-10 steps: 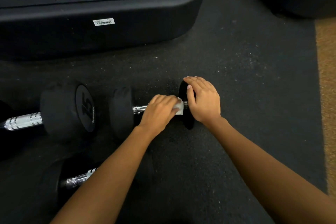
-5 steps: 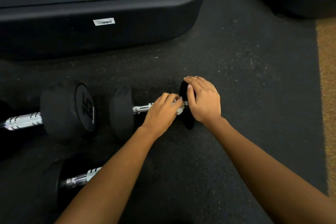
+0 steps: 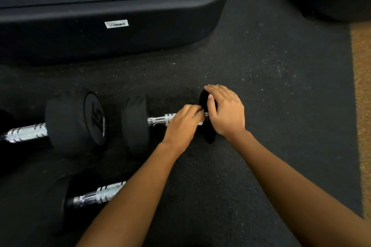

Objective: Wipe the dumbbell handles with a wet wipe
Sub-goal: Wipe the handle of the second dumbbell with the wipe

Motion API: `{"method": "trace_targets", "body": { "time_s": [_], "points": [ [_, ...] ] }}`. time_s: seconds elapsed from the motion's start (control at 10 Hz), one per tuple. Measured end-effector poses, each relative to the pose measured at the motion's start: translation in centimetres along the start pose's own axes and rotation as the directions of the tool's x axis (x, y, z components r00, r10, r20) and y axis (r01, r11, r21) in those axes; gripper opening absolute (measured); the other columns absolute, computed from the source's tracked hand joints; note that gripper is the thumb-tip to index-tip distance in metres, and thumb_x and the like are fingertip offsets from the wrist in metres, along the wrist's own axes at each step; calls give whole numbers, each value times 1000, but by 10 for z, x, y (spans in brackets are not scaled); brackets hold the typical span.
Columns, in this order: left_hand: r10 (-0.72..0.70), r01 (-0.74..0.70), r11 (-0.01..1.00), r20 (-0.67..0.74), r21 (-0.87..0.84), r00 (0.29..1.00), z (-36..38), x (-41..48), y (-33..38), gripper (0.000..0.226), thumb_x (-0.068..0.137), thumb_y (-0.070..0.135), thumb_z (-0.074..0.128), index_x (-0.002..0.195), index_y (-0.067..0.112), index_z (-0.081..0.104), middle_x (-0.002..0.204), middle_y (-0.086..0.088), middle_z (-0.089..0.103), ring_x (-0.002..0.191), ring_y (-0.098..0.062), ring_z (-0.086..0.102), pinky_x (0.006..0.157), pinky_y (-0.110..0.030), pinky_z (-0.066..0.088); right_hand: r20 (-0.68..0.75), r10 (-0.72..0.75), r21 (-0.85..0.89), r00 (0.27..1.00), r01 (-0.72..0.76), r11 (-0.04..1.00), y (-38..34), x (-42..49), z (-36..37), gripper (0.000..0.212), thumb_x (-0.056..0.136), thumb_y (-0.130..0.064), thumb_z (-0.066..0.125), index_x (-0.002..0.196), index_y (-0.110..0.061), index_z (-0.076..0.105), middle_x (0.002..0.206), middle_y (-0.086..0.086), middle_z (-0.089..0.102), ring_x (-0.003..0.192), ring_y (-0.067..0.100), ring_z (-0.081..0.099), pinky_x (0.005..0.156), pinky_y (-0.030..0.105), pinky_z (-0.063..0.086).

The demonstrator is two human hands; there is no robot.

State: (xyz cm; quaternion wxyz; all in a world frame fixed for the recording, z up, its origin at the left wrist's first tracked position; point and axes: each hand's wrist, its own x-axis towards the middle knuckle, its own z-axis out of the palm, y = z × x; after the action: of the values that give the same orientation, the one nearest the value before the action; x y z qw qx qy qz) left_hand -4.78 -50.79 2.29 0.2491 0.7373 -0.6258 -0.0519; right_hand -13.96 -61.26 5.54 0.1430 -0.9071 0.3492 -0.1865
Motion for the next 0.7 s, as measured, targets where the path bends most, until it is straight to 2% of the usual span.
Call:
{"method": "trace_targets", "body": {
  "time_s": [0.1,0.2,0.3,0.4,0.5,0.6,0.7],
  "points": [
    [5,-8,996,-42,-88,999,2,2,4,28,67,1,75,93,6,67,100,-8,66,94,-21,62,82,-26,47,-1,3,-2,1000,-3,1000,0,1,0,48,93,-32,27,119,-13,62,122,3,63,121,20,51,104,34,34],
    [-10,6,997,-52,-73,999,1,-3,-7,27,80,8,67,107,5,65,107,-9,67,101,-21,61,92,-24,39,6,6,0,1000,-6,1000,0,0,-1,49,92,-32,26,120,-13,61,123,3,63,122,20,51,105,34,33],
    [-102,102,995,15,4,995,0,2,-16,25,92,22,54,110,10,66,106,-6,69,100,-19,62,98,-33,36,8,4,-3,1000,-4,1000,-1,-1,-1,49,92,-32,26,121,-12,61,123,4,62,122,20,51,105,34,32],
    [-256,233,963,190,136,948,-5,23,-7,36,98,34,37,99,14,67,89,-6,69,84,-21,63,90,-33,37,13,9,-7,1000,-9,1000,-1,0,-1,49,92,-32,27,121,-13,61,124,3,62,122,20,50,105,34,32],
    [-393,366,919,365,145,844,-9,41,2,43,100,37,29,100,12,64,91,-10,66,85,-26,61,78,-36,40,15,9,-9,1000,-9,1000,0,1,-1,48,92,-32,27,121,-13,60,124,3,62,122,19,50,106,34,33],
    [-297,307,951,344,26,891,-8,34,-1,37,99,35,34,102,13,64,92,-9,66,84,-25,61,75,-35,41,8,-1,-6,1000,1,1000,1,1,0,48,93,-32,27,120,-13,61,123,3,63,121,19,51,105,35,34],
    [-121,147,981,195,-128,973,-5,14,-15,27,96,28,44,110,16,63,102,-3,68,91,-21,62,87,-35,42,5,-5,-6,1000,5,1000,1,0,-1,47,93,-31,27,120,-13,61,123,3,63,121,19,51,104,34,35]
  ]
}}
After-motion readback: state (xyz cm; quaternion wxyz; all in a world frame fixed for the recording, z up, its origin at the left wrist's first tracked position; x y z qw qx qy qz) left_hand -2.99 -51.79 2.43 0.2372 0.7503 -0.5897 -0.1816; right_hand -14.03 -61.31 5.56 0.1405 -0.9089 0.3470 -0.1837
